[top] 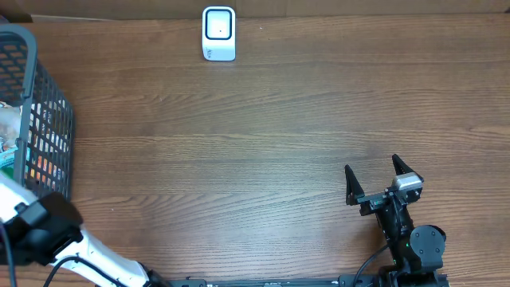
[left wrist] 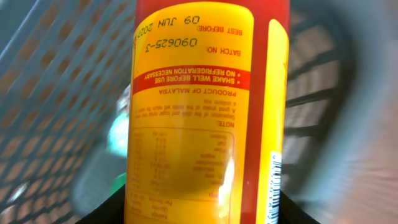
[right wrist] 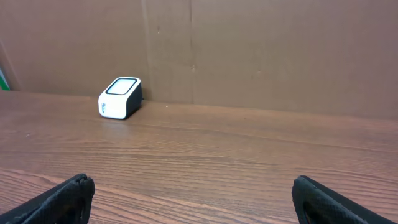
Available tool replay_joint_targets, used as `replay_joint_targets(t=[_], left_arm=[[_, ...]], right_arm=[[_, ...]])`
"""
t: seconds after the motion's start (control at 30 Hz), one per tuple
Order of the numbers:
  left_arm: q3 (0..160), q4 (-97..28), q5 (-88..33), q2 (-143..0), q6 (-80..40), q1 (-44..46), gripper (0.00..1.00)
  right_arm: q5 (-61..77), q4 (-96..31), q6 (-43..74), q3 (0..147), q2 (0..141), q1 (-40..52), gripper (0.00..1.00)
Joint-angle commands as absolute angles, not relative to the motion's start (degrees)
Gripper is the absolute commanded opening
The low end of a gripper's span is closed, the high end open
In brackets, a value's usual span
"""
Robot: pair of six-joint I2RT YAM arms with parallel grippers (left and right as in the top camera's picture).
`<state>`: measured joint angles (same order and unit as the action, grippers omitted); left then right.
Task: Scan the item barcode
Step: 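Lift the sauce bottle out of the basket toward the table centre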
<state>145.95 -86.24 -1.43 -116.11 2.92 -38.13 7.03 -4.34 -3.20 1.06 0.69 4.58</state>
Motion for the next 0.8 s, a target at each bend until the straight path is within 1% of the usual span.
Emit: replay_joint_targets(t=[0.0, 0.17, 0.4, 0.47, 0.6, 0.77], left_arm=[[150.61, -86.32, -5.21, -111.42, -2.17, -32.53, 0.04], [151.09, -87.37, -7.73, -107.61, -2.42, -23.38, 0.04], [150.93, -95.33, -12.1, -107.7, -3.2, -9.56, 0.04], [150.52, -96.79, -13.63, -108.01, -7.07, -4.73, 0.04], [150.1, -96.79, -15.29, -108.01, -17.12, 1.04, 0.04], [150.08, -96.79, -15.29, -108.01, -21.52, 6.59, 0.05]], right_arm=[[6.48, -4.12, -3.05, 0.47, 0.16, 4.43, 1.0], [6.46, -4.12, -3.05, 0.47, 0.16, 4.43, 1.0], [6.48, -4.12, -3.05, 0.47, 0.16, 4.43, 1.0], [6.48, -4.12, -3.05, 0.47, 0.16, 4.43, 1.0], [6.48, -4.12, -3.05, 0.47, 0.16, 4.43, 1.0], [6.48, -4.12, -3.05, 0.47, 0.16, 4.43, 1.0]])
